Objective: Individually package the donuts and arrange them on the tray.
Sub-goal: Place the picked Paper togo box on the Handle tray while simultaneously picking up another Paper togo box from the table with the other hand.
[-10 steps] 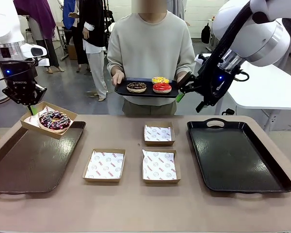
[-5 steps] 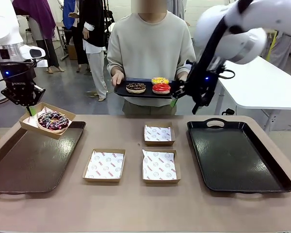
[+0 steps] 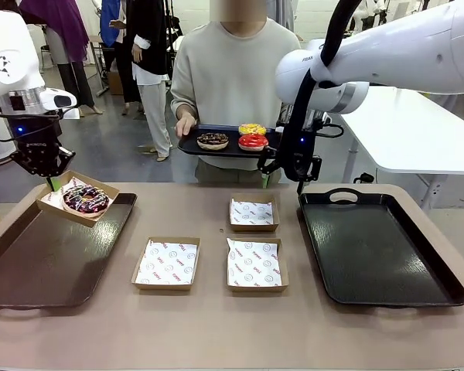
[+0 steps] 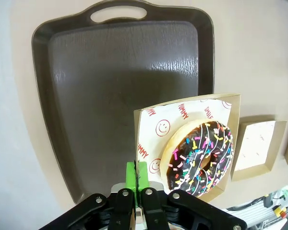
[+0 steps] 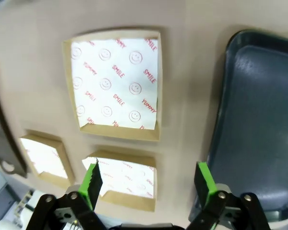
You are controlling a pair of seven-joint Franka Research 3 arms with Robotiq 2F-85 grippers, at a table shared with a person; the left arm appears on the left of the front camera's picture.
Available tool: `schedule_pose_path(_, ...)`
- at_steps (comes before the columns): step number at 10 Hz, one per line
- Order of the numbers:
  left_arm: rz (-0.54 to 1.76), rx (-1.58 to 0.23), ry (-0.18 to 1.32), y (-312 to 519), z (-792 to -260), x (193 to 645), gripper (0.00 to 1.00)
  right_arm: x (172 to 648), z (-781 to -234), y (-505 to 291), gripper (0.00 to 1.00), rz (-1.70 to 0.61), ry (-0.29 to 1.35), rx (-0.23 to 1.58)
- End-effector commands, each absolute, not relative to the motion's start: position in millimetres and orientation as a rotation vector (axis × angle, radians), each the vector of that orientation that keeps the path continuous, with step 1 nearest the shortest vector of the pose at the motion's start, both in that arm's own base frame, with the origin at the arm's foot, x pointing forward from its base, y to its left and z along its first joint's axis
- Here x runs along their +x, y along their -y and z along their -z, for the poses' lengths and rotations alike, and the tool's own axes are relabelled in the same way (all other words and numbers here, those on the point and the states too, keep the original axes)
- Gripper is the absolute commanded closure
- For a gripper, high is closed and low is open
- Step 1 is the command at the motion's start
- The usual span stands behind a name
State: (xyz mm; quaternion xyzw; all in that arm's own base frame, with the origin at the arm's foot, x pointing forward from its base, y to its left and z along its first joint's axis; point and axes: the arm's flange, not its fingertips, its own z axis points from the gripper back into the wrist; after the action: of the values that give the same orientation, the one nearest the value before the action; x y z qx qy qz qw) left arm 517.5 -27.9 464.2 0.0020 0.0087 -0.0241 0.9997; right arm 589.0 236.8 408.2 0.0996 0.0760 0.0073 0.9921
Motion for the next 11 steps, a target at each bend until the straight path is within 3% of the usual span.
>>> schedule_pose_path(1,0.101,-0.023,0.013,18,-465,519,0.99,593,-406,-247,0.00,-0.012,-0.141,0.172)
schedule_pose_path(7,0.073,-0.003,0.000,23,-463,520,0.99,588,-403,-244,0.00,-0.024,-0.160,0.199)
schedule_pose_path(11,0.118,-0.009,0.109,6,-453,528,0.99,581,-373,-261,0.00,0.113,0.019,0.077)
